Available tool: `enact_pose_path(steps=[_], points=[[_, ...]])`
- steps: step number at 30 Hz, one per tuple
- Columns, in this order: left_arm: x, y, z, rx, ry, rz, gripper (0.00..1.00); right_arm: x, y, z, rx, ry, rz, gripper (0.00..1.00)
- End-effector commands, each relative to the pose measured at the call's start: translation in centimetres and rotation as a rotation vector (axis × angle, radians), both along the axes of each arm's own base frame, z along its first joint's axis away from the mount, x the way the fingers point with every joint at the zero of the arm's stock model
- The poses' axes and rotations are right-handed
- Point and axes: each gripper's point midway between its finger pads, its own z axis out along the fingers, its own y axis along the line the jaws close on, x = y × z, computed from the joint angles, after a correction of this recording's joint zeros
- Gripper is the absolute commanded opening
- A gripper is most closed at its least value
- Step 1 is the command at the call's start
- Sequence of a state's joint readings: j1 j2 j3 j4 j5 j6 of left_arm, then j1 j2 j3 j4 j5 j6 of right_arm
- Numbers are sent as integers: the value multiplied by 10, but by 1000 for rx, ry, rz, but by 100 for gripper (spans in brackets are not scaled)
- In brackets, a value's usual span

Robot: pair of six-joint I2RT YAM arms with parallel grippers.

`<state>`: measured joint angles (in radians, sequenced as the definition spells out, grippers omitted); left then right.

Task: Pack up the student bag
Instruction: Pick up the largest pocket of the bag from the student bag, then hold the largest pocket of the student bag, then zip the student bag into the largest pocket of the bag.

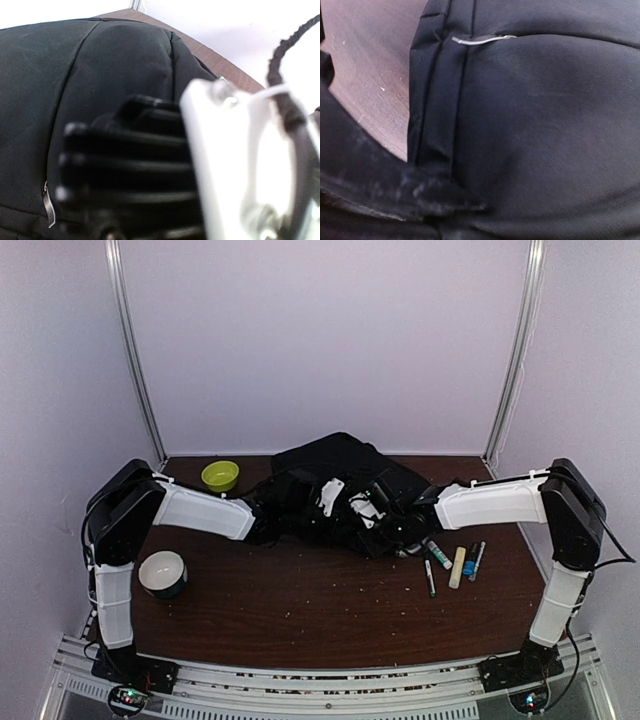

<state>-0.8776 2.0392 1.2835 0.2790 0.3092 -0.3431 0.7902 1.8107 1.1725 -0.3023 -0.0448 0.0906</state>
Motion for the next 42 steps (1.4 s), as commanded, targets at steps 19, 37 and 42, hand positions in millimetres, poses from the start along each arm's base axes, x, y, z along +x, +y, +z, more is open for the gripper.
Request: enact_pose_path(steps=[19,37,42], points=[[0,7,-6,85,-76,-16,0,-27,-30,23,67,86,130,0],[-29,48,-19,230,-99,-66,0,-23,-105,-10,-40,191,5,0],[-27,69,-29,321,-114,-13,0,-27,-104,-6,-1,227,36,0]])
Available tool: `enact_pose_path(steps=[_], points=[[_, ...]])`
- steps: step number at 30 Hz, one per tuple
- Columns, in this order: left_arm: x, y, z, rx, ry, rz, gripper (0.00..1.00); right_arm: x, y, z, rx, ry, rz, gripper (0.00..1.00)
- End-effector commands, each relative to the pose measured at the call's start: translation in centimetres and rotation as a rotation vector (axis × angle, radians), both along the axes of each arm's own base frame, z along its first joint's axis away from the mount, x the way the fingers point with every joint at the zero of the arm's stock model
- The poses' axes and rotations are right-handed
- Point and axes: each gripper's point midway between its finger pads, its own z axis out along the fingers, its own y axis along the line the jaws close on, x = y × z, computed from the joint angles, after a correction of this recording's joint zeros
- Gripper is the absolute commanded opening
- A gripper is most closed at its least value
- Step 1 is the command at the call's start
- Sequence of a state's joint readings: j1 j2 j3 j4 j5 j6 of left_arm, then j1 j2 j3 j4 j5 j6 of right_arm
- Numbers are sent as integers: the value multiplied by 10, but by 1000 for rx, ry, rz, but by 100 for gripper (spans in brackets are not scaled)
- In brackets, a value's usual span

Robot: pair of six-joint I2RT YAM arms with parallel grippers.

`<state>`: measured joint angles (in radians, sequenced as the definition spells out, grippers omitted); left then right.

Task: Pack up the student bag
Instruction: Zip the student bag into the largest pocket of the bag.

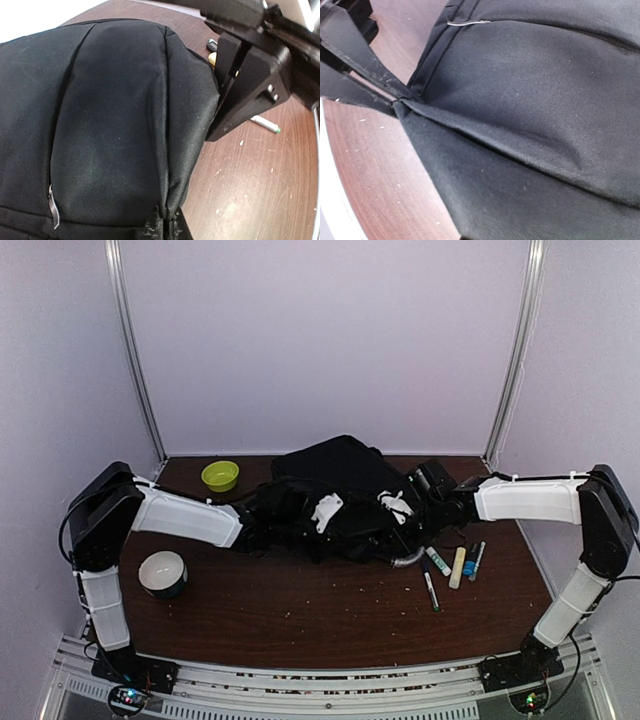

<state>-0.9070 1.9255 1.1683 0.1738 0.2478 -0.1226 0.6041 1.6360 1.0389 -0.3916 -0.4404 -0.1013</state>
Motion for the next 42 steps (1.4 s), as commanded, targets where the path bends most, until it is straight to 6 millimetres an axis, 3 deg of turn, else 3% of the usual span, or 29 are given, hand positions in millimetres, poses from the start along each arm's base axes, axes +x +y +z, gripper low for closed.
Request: enact_pose_path(steps=[1,2,4,9,12,13,14,19,23,25,28,32,37,42], points=[[6,45,-16,146,3,117,12,-1,-57,-21,-150,82,-123,0],[7,46,-13,124,-7,125,25,-5,-53,-19,-124,93,-104,0],[1,43,-6,82,-50,107,38,-13,-43,-16,-76,112,-53,0],[-19,27,18,58,-362,-1,49,-22,-28,-16,-7,148,24,0],[-22,10,17,94,-414,-75,57,-27,-22,-12,36,158,50,0],[-23,4,16,103,-440,-88,85,-28,-20,-9,54,159,60,0],[-24,-2,16,108,-470,-99,96,-30,-17,-6,71,159,71,0],[-25,-23,24,115,-608,-86,97,-36,-16,5,101,143,101,0],[-18,-31,29,132,-641,-71,91,-22,-33,-5,1,103,6,0],[-18,-34,27,150,-654,-92,88,-15,-38,-11,-32,91,-32,11],[-20,-33,22,175,-639,-112,86,-9,-36,-16,-38,115,-66,24],[-25,-20,18,180,-607,-93,88,-3,-29,-21,-39,139,-89,31],[-29,-6,16,173,-563,-47,89,9,-25,-29,-50,137,-122,32],[-31,-4,18,157,-535,-13,90,23,-22,-36,-64,115,-185,33]])
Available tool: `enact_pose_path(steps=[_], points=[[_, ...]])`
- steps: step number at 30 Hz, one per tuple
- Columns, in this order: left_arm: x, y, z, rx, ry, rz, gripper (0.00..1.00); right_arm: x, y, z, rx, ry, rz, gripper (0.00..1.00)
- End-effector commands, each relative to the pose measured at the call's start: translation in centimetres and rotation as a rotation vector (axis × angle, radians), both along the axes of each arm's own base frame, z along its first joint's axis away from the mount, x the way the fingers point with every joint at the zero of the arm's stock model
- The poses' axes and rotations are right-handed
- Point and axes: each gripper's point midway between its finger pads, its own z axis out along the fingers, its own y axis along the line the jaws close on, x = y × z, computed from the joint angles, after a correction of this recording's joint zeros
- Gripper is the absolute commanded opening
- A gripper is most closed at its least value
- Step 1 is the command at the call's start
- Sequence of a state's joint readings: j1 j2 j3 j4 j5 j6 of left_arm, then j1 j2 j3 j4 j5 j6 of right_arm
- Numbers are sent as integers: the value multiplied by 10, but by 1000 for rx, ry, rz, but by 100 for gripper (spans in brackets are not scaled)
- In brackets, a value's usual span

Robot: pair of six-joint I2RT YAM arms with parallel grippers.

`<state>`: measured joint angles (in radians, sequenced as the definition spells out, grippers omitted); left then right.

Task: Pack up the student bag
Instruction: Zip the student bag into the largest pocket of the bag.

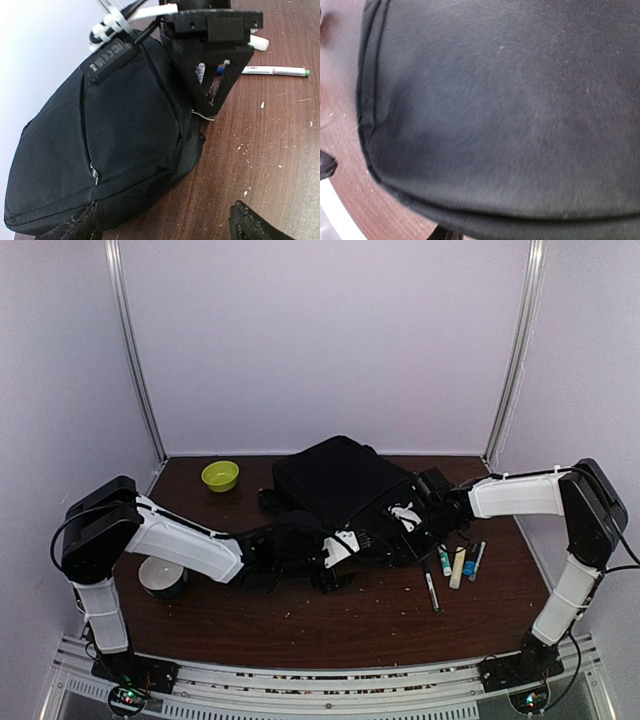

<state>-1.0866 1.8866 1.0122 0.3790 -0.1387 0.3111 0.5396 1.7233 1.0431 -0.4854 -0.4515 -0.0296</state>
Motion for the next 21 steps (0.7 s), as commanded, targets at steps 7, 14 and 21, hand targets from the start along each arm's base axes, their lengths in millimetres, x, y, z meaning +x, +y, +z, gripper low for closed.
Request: enact_pose_path(steps=[7,14,21], points=[[-6,-2,24,-79,-3,43,91,13,8,3,-15,-107,-70,38],[-12,-1,19,-64,2,35,91,5,6,8,-45,-151,-71,44],[-13,1,26,-65,-2,56,92,12,18,3,-60,-181,-71,49]])
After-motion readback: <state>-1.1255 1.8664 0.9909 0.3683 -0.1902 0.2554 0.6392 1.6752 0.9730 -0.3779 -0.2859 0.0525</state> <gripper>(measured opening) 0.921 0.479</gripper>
